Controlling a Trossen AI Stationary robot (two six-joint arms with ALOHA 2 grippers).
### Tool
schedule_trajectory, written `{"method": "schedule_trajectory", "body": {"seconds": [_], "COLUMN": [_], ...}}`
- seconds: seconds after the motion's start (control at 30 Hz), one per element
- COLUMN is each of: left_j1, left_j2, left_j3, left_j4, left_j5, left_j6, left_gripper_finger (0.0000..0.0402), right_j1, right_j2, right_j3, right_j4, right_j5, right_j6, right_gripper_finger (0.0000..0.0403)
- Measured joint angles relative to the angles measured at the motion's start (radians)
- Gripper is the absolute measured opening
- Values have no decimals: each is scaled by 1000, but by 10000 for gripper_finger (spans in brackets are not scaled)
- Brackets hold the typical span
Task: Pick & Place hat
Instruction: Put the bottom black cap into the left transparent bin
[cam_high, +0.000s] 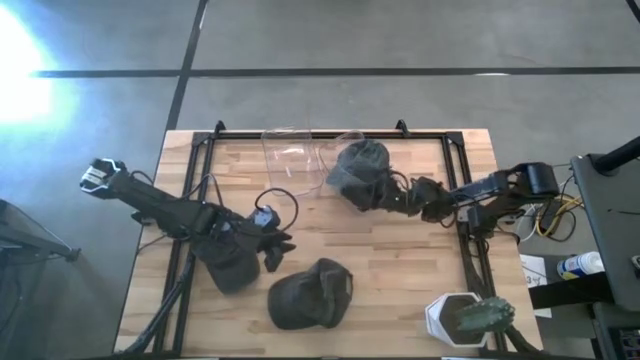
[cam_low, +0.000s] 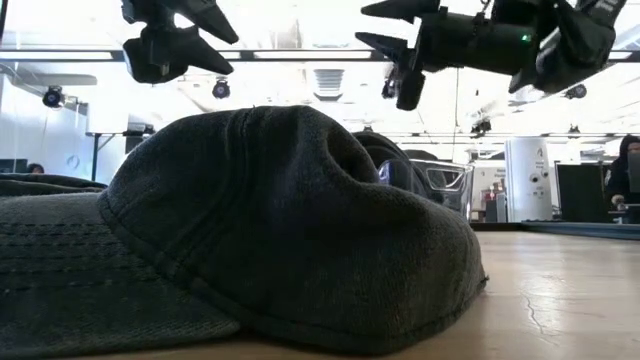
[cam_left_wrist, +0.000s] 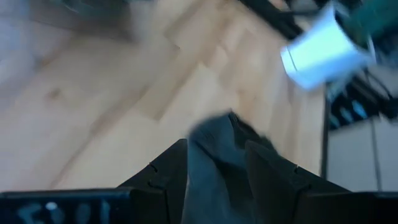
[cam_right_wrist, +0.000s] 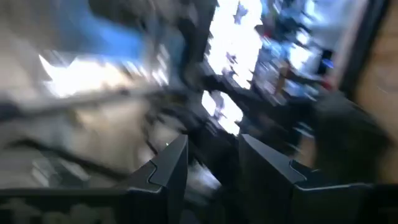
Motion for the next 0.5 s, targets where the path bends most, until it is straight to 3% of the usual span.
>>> {"method": "schedule_trajectory", "body": {"seconds": [0.2, 0.37, 0.5], "left_j1": [-8, -39, -78], "left_j2": [-1, 2, 3], "left_j3": [0, -5, -37], "left_j4": [-174, -241, -168], "left_j5": [246, 361, 415], "left_j6": [14, -10, -47], "left_gripper_finger": [153, 153, 153], "right_j1": [3, 35, 53], "right_j2": [-149, -206, -182], "right_j3": [118, 312, 439], "right_j4": [-719, -1320, -1597], "right_j5": [-206, -232, -231], "right_j6": [-283, -502, -562], "right_gripper_finger": [139, 138, 137]}}
